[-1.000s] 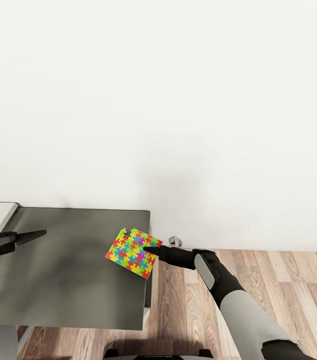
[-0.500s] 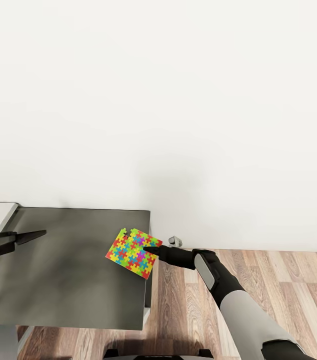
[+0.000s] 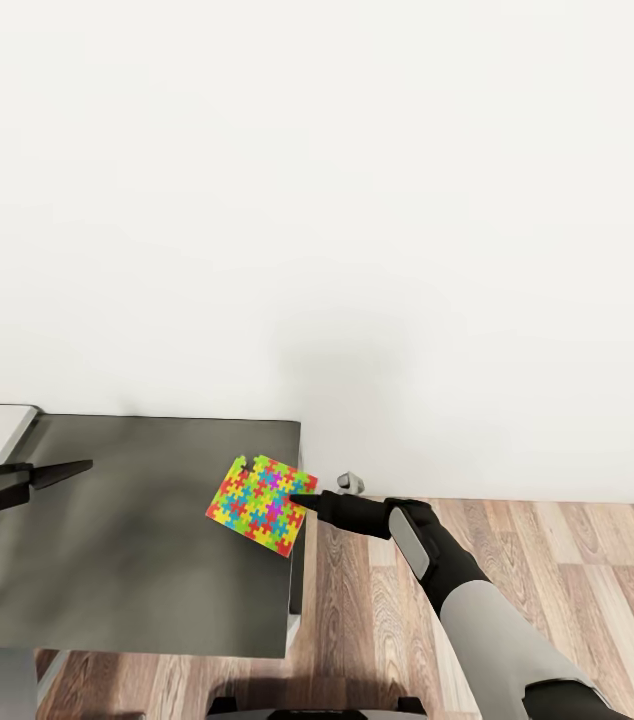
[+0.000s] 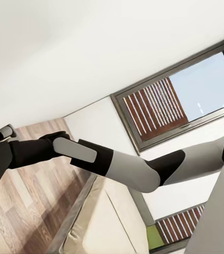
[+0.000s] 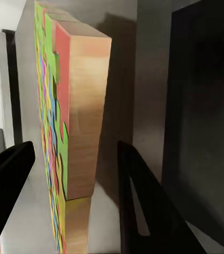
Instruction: Put all the toys in the child's room - the three board games (two on the bed and one on the table), the two jigsaw puzzles on the table, and the tennis ball on the table - inside the toy box on the table in the child's room.
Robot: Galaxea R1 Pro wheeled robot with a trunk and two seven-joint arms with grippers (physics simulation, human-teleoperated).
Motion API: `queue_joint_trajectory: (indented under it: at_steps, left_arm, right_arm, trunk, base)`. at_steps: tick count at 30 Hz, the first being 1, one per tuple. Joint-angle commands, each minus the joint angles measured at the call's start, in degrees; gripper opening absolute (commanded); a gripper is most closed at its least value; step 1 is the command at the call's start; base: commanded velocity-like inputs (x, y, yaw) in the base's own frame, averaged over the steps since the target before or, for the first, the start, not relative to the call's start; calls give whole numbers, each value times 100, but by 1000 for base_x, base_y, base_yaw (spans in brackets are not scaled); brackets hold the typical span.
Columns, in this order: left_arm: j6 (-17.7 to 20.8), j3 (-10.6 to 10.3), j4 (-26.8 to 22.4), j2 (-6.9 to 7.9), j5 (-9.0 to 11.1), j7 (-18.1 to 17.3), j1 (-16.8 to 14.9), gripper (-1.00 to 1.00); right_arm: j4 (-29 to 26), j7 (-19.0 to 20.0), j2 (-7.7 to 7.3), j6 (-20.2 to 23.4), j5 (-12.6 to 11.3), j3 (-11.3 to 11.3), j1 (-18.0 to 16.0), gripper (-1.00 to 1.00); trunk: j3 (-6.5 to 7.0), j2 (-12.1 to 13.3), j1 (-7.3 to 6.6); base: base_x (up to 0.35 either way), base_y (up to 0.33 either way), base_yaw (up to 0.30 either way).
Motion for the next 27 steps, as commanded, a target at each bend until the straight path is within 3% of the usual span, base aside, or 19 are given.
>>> queue_joint_trajectory:
  at_steps: [1, 13, 19, 27]
  left_arm:
    - [61, -1, -1, -1, 2, -21, -2, 100]
    - [61, -57, 7, -6, 5, -21, 5, 100]
    - [61, -82, 19, -9, 1, -21, 7, 100]
    - [61, -89, 35, -8, -2, -21, 14, 100]
  right_arm:
    - [-3, -11, -1, 36, -26, 5, -2, -100]
    - [-21, 117, -48, 25, -26, 13, 5, -100]
    - [-29, 974, -101, -100, -23, 17, 20, -100]
    - [-29, 1505, -129, -176, -28, -13, 70, -100]
  trunk:
    - [12, 35, -20]
    - [228, 516, -284]
    - [335, 757, -416]
    - [335, 757, -416]
  base:
    - [0, 0, 0]
    - [0, 0, 0]
    - [0, 0, 0]
    - [0, 0, 0]
